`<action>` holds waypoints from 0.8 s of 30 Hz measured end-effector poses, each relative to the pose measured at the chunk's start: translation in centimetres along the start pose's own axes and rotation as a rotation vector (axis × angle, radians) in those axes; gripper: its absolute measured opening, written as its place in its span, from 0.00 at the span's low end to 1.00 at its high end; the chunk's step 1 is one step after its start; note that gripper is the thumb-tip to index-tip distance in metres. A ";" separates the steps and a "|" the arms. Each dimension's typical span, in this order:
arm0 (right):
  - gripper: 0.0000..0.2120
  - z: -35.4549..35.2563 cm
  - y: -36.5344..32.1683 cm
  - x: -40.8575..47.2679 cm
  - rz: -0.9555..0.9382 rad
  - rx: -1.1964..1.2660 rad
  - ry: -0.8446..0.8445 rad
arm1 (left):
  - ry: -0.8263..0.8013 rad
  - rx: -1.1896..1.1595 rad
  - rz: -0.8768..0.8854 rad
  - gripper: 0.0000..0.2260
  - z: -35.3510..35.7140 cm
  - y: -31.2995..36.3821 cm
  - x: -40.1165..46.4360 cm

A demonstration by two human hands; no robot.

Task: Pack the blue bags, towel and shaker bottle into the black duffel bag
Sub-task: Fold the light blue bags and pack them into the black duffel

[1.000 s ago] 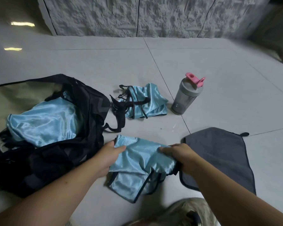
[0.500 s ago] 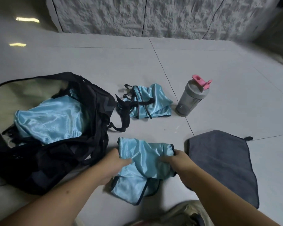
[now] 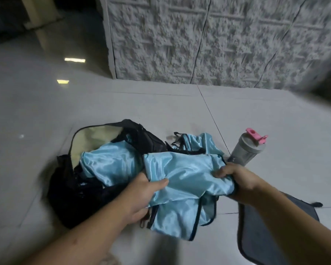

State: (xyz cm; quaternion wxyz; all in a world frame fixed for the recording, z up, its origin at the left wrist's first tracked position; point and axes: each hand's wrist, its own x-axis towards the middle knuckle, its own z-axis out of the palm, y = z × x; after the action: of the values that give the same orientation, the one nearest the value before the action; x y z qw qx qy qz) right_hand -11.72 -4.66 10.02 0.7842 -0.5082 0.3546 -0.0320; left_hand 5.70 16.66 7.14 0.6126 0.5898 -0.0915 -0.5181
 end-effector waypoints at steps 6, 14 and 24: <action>0.22 8.7 -6.0 5.5 -0.072 -0.173 0.079 | 0.174 -0.134 0.136 0.11 -5.2 5.3 -1.7; 0.14 18.5 -5.8 12.6 -0.189 -0.496 0.212 | 0.452 -0.298 0.058 0.12 -11.9 5.1 0.1; 0.11 22.9 -4.3 19.5 -0.058 -0.858 0.156 | 0.639 -0.218 0.094 0.18 -14.8 3.2 3.9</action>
State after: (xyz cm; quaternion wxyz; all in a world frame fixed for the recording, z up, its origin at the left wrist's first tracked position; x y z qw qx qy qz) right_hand 17.65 3.04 8.66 0.4716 -0.7938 0.3796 0.0579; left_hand 19.87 22.31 3.51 0.6928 0.6487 0.1339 -0.2850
